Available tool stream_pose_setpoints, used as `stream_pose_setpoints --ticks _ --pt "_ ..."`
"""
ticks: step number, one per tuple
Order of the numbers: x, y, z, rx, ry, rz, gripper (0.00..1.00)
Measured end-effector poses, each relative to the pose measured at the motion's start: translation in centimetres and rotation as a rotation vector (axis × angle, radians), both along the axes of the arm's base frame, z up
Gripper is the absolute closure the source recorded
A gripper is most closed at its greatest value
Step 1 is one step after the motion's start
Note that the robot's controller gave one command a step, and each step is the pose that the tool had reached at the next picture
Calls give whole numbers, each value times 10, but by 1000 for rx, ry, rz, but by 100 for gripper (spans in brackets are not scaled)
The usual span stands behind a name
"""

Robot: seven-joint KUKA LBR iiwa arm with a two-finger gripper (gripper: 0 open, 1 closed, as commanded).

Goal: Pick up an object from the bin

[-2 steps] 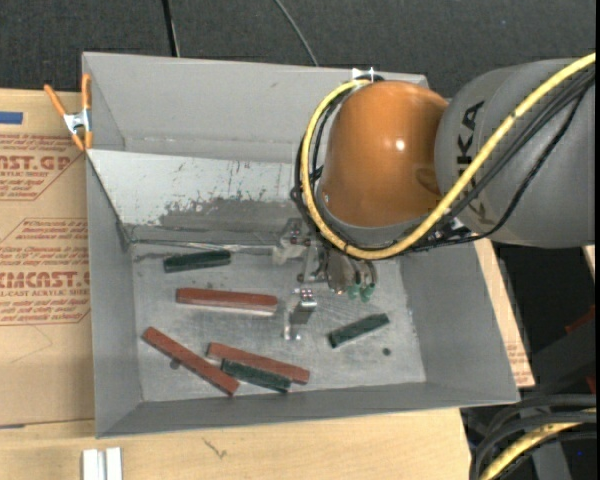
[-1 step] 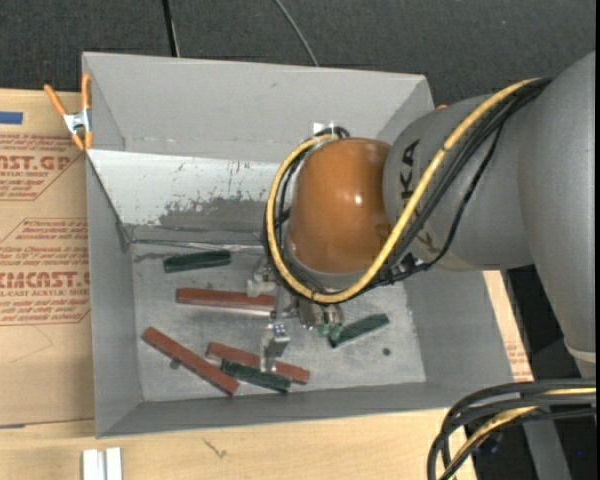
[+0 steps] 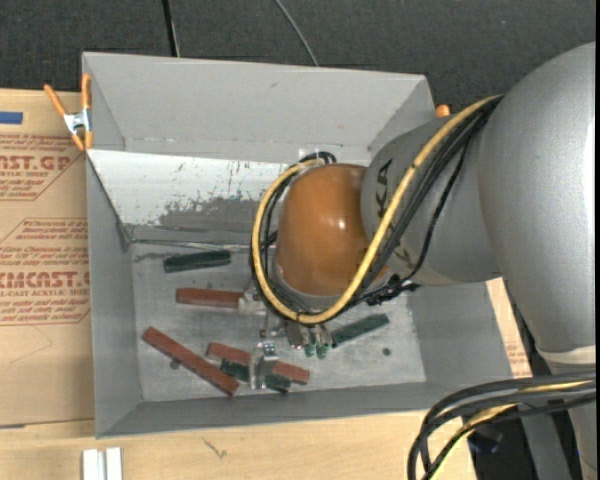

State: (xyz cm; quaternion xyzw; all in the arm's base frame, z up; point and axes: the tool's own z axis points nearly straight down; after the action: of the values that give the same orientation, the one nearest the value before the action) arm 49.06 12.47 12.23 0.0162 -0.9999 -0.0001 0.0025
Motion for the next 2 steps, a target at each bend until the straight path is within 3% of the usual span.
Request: stream_pose_setpoints --ticks 1,2 --pt "3 5 21 1 -7 -67 0" --pt "-6 -6 -51 5 -21 -126 0"
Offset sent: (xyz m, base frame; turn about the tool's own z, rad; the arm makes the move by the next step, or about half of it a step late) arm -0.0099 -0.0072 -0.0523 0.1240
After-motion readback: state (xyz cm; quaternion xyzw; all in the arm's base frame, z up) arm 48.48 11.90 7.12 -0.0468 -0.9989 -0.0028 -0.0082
